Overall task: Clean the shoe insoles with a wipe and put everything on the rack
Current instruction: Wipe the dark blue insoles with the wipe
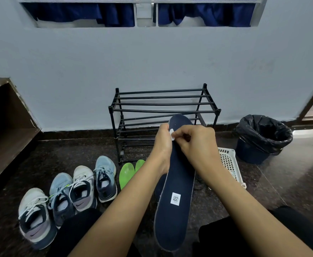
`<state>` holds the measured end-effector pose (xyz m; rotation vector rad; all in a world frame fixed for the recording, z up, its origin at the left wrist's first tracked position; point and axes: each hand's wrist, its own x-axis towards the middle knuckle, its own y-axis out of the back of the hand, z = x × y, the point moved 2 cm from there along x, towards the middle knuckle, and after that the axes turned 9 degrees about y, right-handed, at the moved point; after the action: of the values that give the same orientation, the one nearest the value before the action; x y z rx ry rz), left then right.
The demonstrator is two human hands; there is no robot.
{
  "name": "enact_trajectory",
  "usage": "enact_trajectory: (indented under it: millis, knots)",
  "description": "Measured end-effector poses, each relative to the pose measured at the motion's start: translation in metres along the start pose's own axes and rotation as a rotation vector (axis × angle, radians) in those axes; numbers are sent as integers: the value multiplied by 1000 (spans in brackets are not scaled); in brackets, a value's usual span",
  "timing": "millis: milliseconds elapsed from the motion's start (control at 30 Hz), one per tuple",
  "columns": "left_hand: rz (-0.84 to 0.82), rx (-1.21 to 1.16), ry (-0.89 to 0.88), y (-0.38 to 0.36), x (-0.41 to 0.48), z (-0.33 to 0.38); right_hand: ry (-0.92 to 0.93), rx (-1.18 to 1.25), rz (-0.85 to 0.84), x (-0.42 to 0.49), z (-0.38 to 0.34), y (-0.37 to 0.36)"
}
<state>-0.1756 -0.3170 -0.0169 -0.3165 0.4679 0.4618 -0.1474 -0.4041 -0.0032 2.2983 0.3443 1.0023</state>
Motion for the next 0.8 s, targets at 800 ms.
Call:
enact_trajectory:
  millis: [800]
  knots:
    - [-58, 34, -51, -9, 11, -17, -53, -98, 18, 12, 12, 8]
